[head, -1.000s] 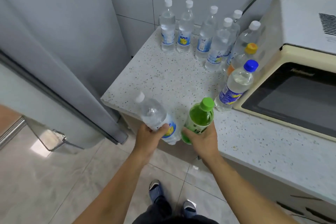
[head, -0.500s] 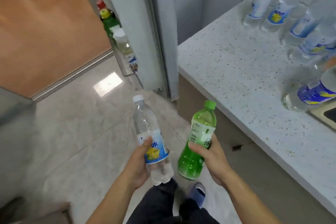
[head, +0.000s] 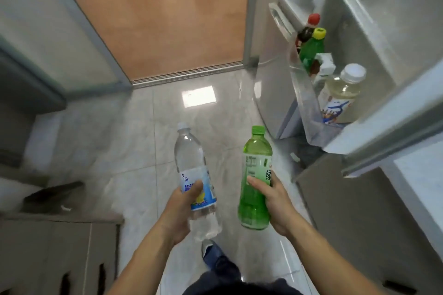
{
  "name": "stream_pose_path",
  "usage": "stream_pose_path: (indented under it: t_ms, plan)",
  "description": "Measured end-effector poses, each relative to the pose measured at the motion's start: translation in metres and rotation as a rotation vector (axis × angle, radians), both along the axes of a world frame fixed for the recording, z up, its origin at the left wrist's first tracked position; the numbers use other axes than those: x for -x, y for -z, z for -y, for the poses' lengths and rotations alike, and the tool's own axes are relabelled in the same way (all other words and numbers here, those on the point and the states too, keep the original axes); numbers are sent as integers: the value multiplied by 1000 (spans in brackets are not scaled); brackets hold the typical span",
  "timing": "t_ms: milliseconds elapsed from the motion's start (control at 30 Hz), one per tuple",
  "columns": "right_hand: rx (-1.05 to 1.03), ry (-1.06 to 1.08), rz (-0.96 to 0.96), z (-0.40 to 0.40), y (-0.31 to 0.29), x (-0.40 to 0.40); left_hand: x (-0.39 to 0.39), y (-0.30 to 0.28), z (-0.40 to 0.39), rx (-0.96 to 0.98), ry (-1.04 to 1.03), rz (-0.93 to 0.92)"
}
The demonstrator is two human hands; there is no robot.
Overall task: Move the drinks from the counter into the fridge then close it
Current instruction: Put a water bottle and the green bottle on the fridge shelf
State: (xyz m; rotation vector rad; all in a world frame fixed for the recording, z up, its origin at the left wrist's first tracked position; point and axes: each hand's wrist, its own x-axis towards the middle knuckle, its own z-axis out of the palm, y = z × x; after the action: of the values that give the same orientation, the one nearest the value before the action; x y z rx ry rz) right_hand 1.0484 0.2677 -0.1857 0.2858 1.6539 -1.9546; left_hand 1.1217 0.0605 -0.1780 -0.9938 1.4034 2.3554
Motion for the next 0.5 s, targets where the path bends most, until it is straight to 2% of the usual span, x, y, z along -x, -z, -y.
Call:
stream_pose_path:
  t_ms: [233, 500]
  plan:
    - [-5, -162, -12, 98, -15, 44, 30, -17, 74, 18, -47, -63]
    - [37, -176, 42, 167, -4, 129, 110, -13, 130, 57, -124, -45]
